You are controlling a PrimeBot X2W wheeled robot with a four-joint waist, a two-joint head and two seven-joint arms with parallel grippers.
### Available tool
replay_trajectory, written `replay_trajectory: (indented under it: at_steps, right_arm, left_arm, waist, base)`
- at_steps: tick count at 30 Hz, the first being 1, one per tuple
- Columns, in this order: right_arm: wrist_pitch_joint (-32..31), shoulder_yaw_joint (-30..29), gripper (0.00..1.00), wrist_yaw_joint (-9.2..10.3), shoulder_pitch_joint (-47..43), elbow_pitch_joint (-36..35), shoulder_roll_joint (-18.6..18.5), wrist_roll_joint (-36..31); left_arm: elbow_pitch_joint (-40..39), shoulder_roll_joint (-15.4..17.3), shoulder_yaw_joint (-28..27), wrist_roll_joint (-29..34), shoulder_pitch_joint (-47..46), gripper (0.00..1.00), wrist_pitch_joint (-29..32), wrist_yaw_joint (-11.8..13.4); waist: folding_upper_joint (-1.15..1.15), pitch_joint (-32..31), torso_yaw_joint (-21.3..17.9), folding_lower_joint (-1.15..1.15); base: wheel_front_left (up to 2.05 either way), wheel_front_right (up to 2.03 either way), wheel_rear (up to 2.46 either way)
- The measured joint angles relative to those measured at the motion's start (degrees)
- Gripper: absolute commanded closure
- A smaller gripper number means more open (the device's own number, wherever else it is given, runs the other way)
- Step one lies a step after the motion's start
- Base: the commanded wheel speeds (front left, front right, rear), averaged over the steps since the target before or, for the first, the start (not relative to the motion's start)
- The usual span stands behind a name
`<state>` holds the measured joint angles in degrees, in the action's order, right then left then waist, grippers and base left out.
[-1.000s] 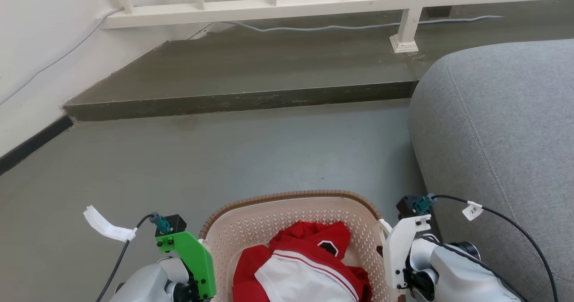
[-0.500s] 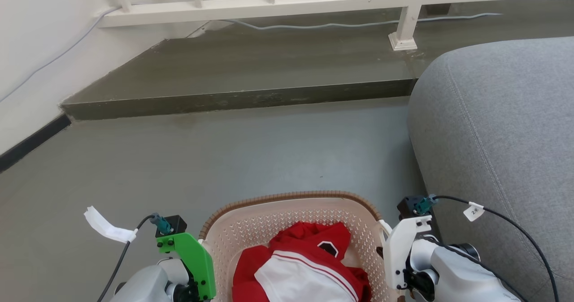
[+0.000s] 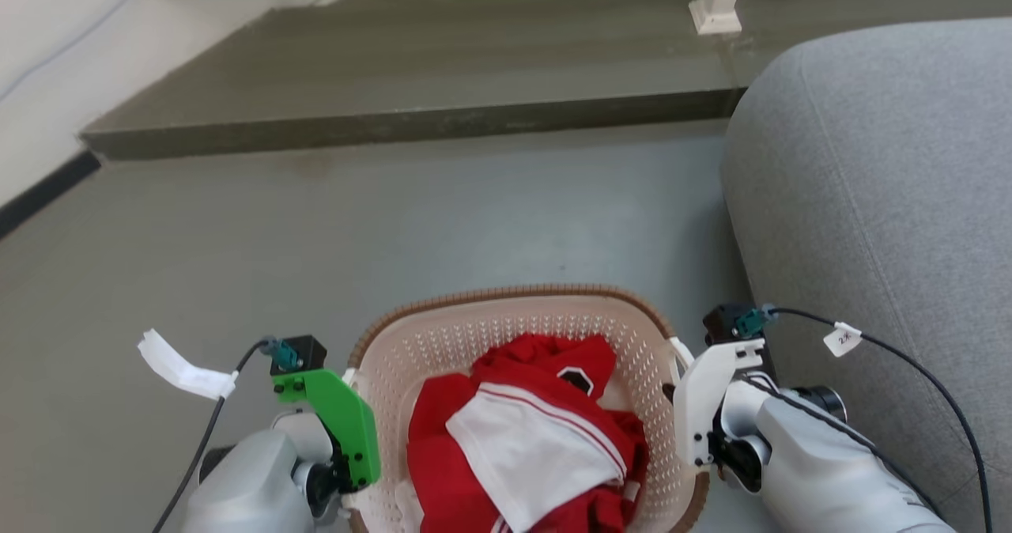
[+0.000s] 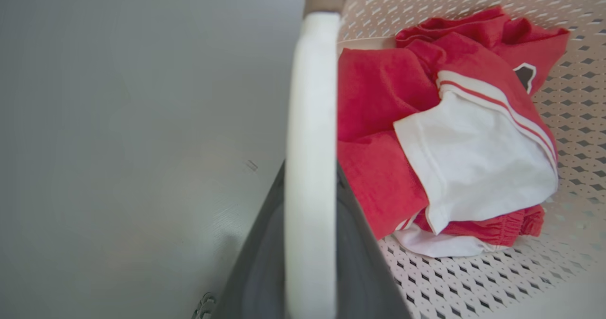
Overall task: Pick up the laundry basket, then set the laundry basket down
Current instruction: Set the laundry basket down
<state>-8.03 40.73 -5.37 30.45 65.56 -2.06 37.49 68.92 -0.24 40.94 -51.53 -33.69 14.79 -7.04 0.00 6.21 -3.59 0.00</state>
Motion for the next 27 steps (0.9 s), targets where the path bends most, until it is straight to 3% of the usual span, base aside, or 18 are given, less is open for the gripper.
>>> replay_trajectory:
  at_steps: [27]
  right_arm:
    - [11.3,-1.2,1.0,3.79,11.7,0.4,0.0,-0.8]
  left_arm:
    - [-1.5,0.9,1.8,5.6,-11.2,1.0,-12.6,2.5]
  waist:
    - [0.0,21.0,0.8,0.01]
  base:
    - [0.0,0.0,0.0]
